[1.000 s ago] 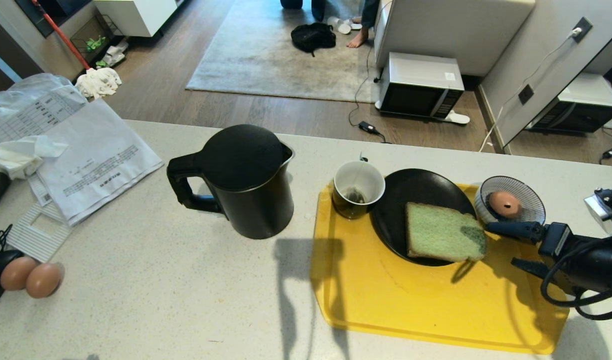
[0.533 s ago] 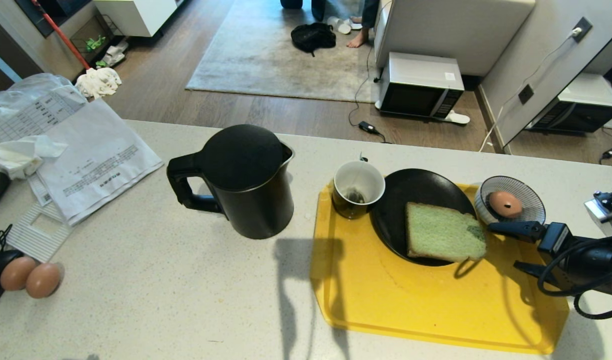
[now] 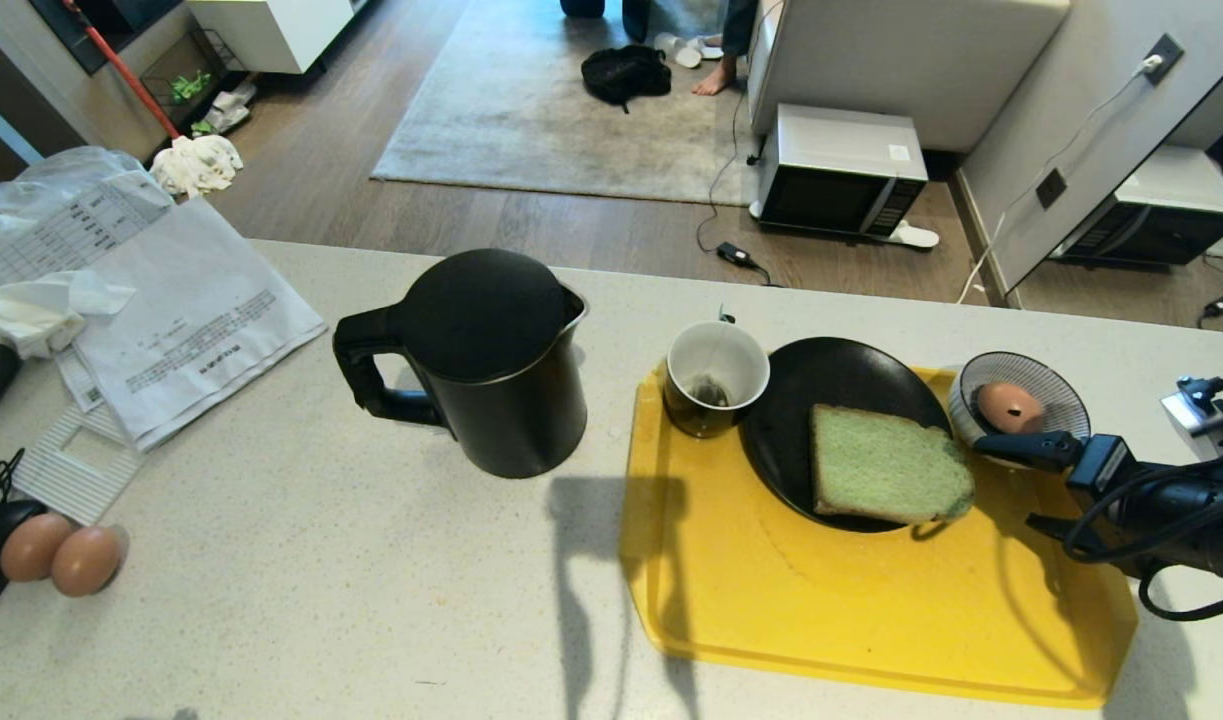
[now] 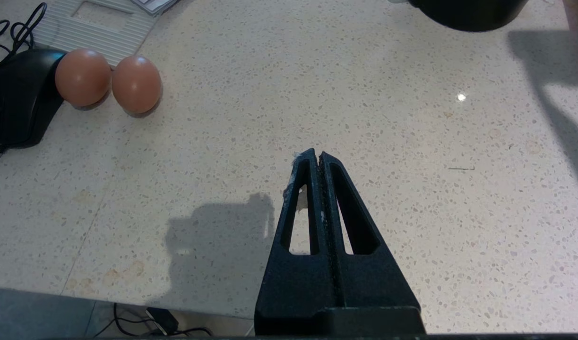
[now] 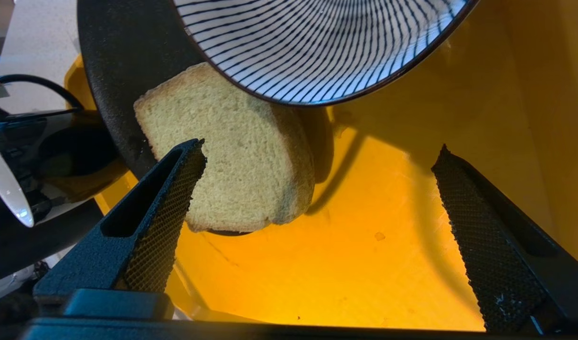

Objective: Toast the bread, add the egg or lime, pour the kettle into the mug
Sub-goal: Pick up the bread slice

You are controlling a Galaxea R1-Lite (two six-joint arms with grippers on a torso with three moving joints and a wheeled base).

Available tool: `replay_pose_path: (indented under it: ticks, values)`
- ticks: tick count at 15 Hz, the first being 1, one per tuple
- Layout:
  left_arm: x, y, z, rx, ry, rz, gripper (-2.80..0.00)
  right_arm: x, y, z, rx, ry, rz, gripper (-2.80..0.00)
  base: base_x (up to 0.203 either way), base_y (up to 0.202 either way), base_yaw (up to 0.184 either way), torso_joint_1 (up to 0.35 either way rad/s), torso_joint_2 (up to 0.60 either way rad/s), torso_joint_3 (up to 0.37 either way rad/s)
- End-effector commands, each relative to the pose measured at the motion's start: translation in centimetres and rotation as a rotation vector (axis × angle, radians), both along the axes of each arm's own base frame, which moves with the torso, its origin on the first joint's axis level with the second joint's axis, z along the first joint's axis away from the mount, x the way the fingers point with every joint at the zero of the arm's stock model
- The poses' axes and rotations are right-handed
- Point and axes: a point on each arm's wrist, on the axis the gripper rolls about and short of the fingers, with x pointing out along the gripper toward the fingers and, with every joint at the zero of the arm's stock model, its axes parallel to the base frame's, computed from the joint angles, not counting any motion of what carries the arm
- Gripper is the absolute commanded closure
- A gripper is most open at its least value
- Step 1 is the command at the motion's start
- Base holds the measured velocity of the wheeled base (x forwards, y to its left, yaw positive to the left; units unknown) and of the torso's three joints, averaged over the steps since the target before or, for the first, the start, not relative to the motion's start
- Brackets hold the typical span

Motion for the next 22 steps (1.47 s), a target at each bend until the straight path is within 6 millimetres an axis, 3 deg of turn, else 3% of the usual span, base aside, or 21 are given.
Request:
replay_pose_path:
  ticks: [1, 8, 22]
  values:
    - [0.0, 0.0, 0.0, 0.0, 0.0, 0.002, 0.0, 0.5, -0.1, -0.3, 0.005, 0.013, -0.002, -2.8, 0.0, 0.0, 0.0, 0.0, 0.0, 0.0]
    - [0.0, 0.0, 0.0, 0.0, 0.0, 0.0, 0.0, 1.8, -0.3, -1.1, 0.027, 0.048, -0.009, -2.8, 0.0, 0.0, 0.0, 0.0, 0.0, 0.0]
    - [0.0, 0.0, 0.0, 0.0, 0.001, 0.001, 0.0, 4.1, -0.5, -0.9, 0.081, 0.033, -0.017, -2.8, 0.0, 0.0, 0.0, 0.0, 0.0, 0.0]
